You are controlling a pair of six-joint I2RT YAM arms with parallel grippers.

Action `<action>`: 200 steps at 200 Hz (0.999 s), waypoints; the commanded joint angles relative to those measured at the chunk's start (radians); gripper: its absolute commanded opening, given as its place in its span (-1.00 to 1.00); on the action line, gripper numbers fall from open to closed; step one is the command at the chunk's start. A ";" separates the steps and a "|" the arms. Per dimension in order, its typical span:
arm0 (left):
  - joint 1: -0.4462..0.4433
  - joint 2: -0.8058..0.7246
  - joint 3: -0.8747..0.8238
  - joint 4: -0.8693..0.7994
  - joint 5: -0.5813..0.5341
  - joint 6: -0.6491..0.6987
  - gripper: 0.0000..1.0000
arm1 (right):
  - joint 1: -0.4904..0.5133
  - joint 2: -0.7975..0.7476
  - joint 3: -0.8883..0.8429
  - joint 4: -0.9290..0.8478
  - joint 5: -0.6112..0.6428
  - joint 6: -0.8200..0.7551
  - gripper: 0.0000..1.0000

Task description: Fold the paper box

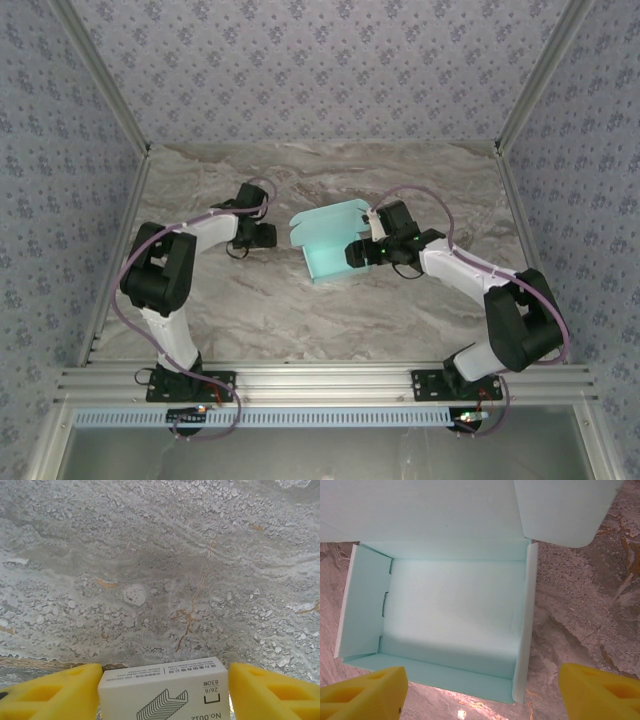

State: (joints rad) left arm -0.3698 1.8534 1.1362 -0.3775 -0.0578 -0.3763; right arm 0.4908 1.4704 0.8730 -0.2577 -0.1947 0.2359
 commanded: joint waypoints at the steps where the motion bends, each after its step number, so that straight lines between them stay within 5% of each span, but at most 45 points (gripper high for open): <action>1: -0.011 0.023 0.010 -0.023 0.004 -0.003 0.32 | 0.003 -0.018 -0.011 -0.011 0.014 -0.009 0.62; 76: -0.012 -0.097 -0.066 0.000 -0.038 -0.002 0.16 | 0.006 -0.043 0.019 -0.055 0.040 -0.007 0.61; 119: -0.039 -0.348 -0.183 -0.004 -0.052 -0.025 0.12 | 0.002 -0.065 0.039 -0.087 0.070 -0.016 0.61; 166: -0.221 -0.652 -0.232 -0.058 -0.144 -0.063 0.06 | -0.022 -0.068 0.064 -0.122 0.097 -0.042 0.61; 200: -0.415 -0.662 -0.218 -0.015 -0.159 -0.075 0.05 | -0.074 -0.067 0.067 -0.139 0.101 -0.046 0.62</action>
State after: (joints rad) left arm -0.6819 1.1606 0.9241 -0.3965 -0.1825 -0.4335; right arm 0.4515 1.4242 0.9127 -0.3470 -0.1173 0.2096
